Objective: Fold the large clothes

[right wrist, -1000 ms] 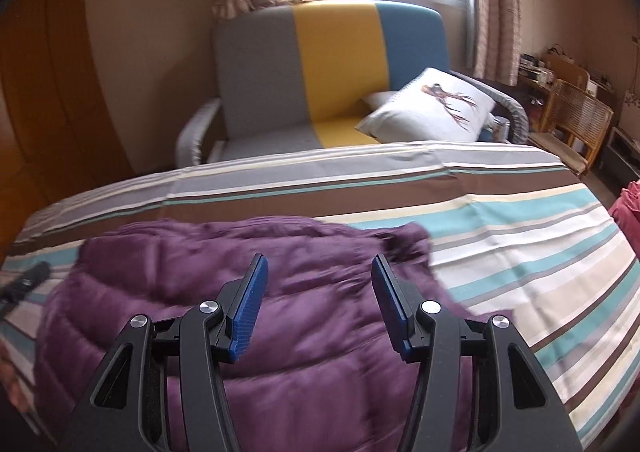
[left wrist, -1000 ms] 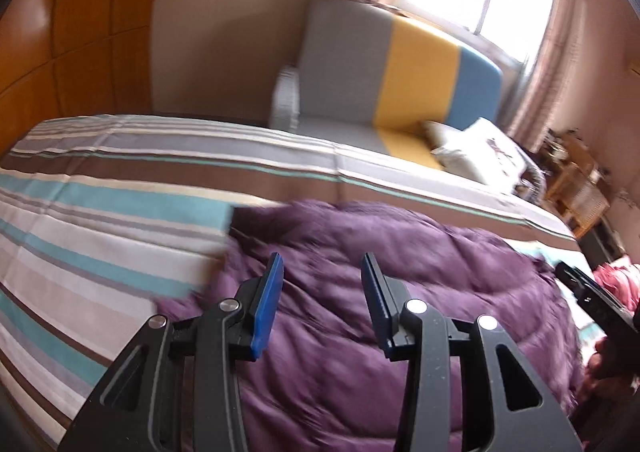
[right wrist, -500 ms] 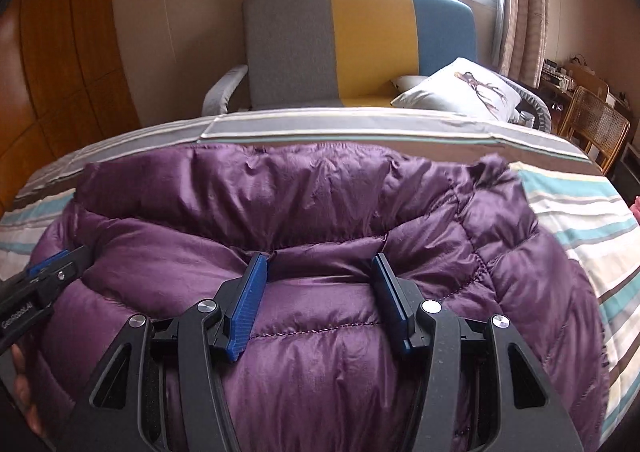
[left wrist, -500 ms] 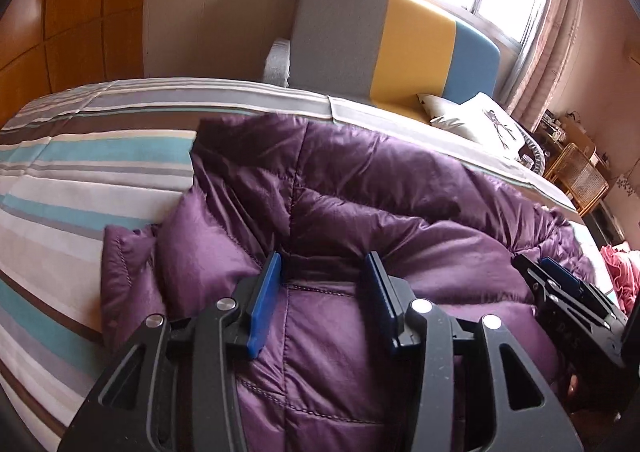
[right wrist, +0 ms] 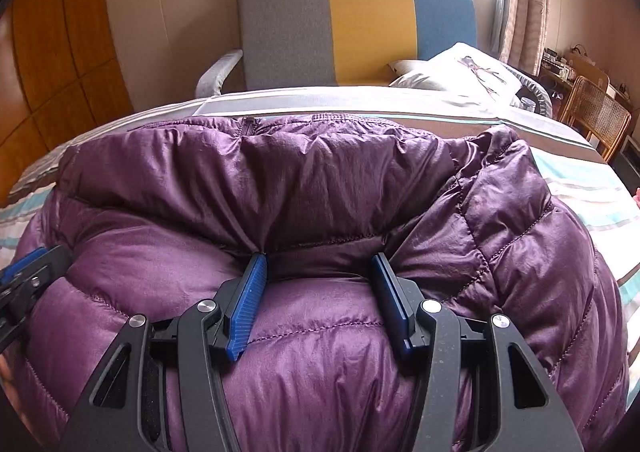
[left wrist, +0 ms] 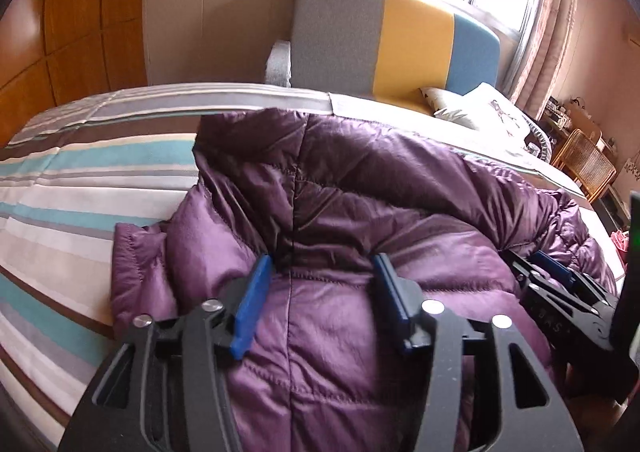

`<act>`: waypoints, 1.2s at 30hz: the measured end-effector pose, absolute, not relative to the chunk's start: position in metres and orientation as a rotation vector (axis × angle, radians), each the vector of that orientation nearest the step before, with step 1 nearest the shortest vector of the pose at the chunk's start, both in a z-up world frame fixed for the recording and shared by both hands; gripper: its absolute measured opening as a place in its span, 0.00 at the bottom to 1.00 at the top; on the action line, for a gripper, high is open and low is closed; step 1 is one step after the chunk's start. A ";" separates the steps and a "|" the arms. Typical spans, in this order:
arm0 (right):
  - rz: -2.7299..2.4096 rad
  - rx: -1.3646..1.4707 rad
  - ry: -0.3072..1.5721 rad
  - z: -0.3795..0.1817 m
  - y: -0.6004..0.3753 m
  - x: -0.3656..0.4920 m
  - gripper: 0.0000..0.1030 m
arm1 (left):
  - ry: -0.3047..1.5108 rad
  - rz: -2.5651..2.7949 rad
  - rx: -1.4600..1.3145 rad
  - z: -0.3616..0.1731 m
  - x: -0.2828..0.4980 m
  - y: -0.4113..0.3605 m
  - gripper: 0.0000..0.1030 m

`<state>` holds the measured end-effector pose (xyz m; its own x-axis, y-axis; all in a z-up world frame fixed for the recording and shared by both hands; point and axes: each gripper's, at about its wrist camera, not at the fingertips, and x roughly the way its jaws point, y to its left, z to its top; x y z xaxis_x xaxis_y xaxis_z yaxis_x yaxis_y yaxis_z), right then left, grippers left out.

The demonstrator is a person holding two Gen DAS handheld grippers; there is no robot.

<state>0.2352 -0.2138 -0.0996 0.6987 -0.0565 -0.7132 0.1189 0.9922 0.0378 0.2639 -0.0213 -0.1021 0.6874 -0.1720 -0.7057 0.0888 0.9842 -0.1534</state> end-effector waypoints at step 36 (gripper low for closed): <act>-0.228 0.247 0.775 -0.074 -0.295 0.141 0.65 | 0.790 -0.156 -0.116 -0.100 0.234 0.007 0.55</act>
